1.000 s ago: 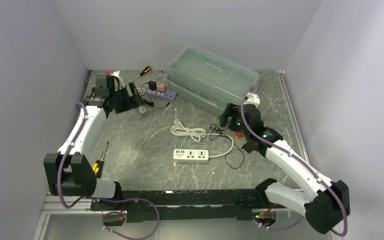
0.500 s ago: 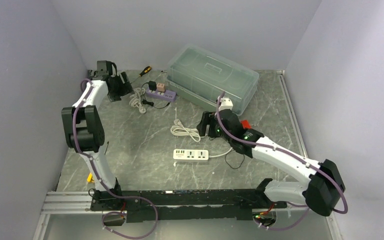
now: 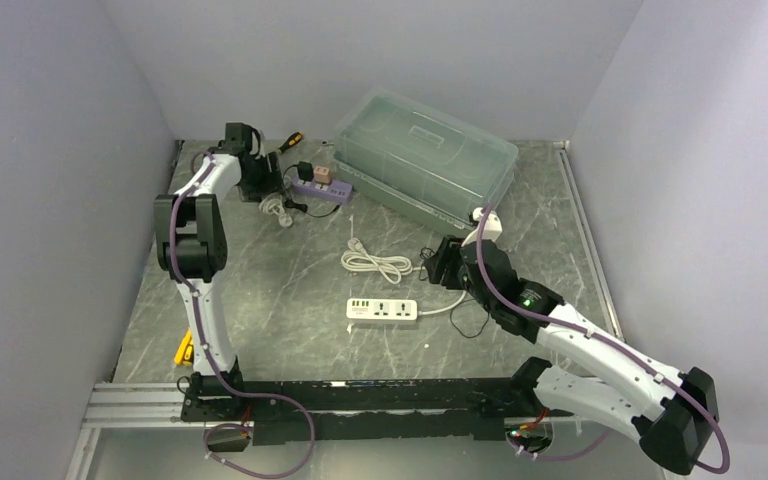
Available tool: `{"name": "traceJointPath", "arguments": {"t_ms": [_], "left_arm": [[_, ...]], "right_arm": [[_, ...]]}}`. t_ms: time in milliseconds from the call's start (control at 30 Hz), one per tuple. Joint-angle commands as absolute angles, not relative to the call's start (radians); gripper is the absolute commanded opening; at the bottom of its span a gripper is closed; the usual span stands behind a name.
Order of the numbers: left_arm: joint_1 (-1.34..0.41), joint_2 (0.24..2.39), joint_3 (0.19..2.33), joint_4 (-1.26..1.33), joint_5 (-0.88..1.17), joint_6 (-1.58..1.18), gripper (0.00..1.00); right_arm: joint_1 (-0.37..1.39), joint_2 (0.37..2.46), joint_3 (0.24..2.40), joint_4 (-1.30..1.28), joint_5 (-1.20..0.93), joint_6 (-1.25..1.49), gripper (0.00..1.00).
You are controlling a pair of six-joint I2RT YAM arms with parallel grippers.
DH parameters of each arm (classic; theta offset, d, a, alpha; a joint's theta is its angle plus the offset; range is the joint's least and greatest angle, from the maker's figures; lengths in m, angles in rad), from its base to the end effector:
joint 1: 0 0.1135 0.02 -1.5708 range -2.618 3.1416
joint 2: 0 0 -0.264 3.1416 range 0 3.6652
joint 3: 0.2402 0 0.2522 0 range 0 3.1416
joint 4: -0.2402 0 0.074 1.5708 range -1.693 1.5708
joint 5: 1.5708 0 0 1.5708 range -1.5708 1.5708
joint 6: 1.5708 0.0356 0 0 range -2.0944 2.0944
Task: Pull the plug off the socket
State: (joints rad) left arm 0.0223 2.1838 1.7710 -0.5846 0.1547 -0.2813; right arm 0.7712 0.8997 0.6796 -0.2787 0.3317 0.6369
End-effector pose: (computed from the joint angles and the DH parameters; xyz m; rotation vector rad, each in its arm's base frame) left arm 0.4796 0.0052 0.1944 -0.3315 2.5564 -0.2962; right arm 0.1533 0.1328 0.2738 0.0666 2.0818 0.5325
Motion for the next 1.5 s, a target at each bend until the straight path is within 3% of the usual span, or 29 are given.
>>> {"name": "traceJointPath", "arguments": {"t_ms": [0,133,267,767,867,967,1100,1167,1267,1467], "left_arm": [[-0.028,2.172,1.766,-0.602,0.14,-0.227,0.63],[-0.086,2.112,1.671,-0.668,0.045,-0.242,0.34],[-0.132,1.987,1.506,-0.71,0.079,-0.281,0.14],[-0.371,1.324,0.924,-0.722,0.267,-0.458,0.13],[-0.394,1.265,0.89,-0.747,0.323,-0.493,0.16],[-0.396,1.217,0.901,-0.798,0.332,-0.497,0.28],[-0.394,1.154,0.956,-0.838,0.262,-0.495,0.76],[-0.394,1.15,0.997,-0.836,0.215,-0.474,0.86],[-0.394,1.192,1.068,-0.833,0.138,-0.408,0.89],[-0.385,1.374,1.192,-0.783,0.044,-0.286,0.86]], "right_arm": [[0.772,0.86,0.652,-0.293,0.37,0.672,0.5],[0.773,0.853,0.662,-0.316,0.392,0.668,0.44],[0.773,0.842,0.658,-0.307,0.396,0.659,0.43],[0.776,0.908,0.652,-0.263,0.352,0.641,0.42],[0.778,0.941,0.652,-0.229,0.323,0.644,0.42],[0.784,0.977,0.659,-0.203,0.291,0.643,0.42],[0.805,1.021,0.679,-0.189,0.285,0.636,0.43],[0.817,1.041,0.693,-0.186,0.285,0.636,0.45],[0.828,1.063,0.71,-0.173,0.281,0.639,0.46],[0.851,1.093,0.715,-0.142,0.291,0.654,0.48]]}}
